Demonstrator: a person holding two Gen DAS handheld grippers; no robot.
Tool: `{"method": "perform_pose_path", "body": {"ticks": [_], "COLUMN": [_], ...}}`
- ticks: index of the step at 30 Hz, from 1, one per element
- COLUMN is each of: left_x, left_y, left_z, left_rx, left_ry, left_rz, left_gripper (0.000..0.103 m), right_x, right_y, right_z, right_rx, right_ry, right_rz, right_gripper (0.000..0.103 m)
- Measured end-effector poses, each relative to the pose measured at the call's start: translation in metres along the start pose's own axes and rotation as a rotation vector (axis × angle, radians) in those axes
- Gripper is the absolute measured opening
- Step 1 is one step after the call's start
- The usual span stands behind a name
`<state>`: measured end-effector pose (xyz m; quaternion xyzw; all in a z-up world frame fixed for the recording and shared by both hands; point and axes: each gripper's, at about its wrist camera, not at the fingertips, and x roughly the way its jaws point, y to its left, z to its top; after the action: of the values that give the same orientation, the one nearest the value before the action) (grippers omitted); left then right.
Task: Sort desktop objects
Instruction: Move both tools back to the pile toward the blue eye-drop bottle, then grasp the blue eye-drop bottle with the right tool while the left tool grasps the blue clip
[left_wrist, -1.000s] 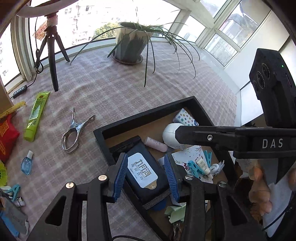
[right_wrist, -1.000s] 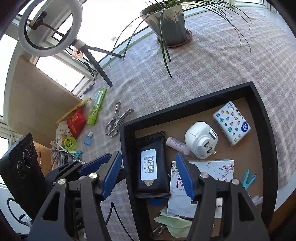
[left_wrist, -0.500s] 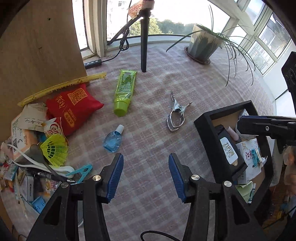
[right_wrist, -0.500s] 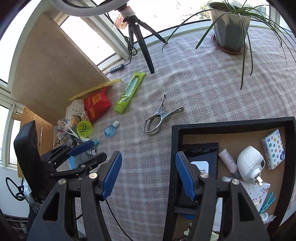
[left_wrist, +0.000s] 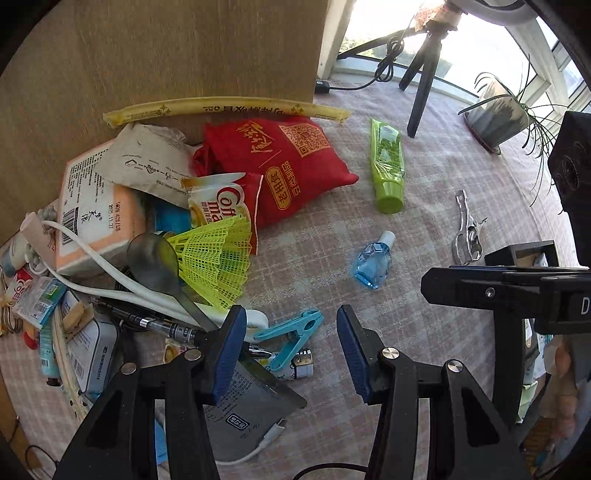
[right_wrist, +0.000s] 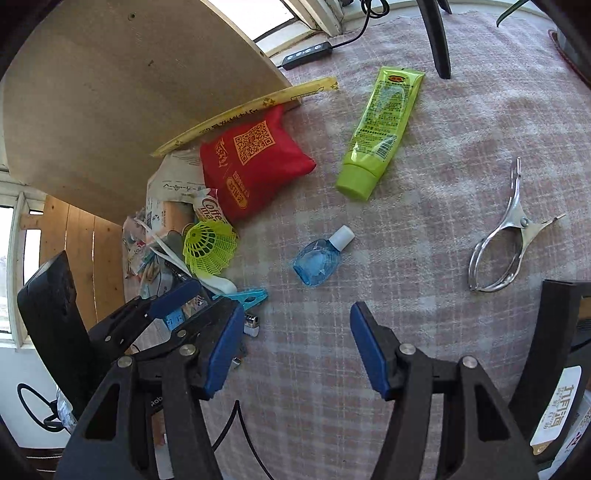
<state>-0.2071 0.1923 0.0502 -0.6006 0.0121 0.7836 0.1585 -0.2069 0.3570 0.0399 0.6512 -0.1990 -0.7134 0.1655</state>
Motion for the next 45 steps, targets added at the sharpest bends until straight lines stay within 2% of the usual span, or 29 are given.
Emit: {"method": "perform_pose_path", "body": {"ticks": [5, 10, 15, 20, 23, 28, 30, 35, 37, 42, 45], "left_x": [0.009, 0.016, 0.024, 0.017, 0.013, 0.022, 0.027, 0.037, 0.035, 0.021, 0.023], "left_y": [0.003, -0.005, -0.017, -0.022, -0.019, -0.023, -0.030, -0.047, -0.052, -0.050, -0.043], "left_z": [-0.003, -0.012, -0.019, -0.021, -0.018, -0.018, -0.019, -0.017, -0.015, -0.010, -0.006], "left_rx": [0.003, 0.036, 0.062, 0.087, 0.106, 0.127, 0.153, 0.169, 0.179, 0.169, 0.174], "left_ry": [0.022, 0.050, 0.075, 0.044, 0.028, 0.046, 0.044, 0.062, 0.057, 0.016, 0.021], "left_rz": [-0.016, -0.037, -0.068, -0.049, -0.014, 0.005, 0.030, -0.015, -0.030, -0.028, -0.008], "left_gripper": [0.046, 0.038, 0.037, 0.038, 0.039, 0.039, 0.038, 0.031, 0.031, 0.047, 0.047], "right_x": [0.022, 0.035, 0.044, 0.052, 0.056, 0.058, 0.055, 0.042, 0.038, 0.027, 0.026], "right_y": [0.004, 0.005, 0.007, 0.007, 0.013, 0.026, 0.024, 0.015, 0.010, -0.003, -0.002], "right_z": [0.014, 0.022, 0.026, 0.028, 0.029, 0.031, 0.031, 0.030, 0.031, 0.031, 0.028], "right_rx": [0.010, 0.007, -0.016, -0.024, -0.057, -0.146, -0.159, -0.187, -0.183, -0.159, -0.180], "right_ry": [0.018, 0.034, 0.041, 0.060, 0.055, 0.047, 0.049, 0.035, 0.039, 0.062, 0.057], "right_rz": [-0.047, -0.101, -0.156, -0.187, -0.218, -0.296, -0.297, -0.327, -0.326, -0.308, -0.311], "right_gripper": [0.053, 0.053, 0.052, 0.052, 0.051, 0.035, 0.033, 0.033, 0.033, 0.034, 0.034]}}
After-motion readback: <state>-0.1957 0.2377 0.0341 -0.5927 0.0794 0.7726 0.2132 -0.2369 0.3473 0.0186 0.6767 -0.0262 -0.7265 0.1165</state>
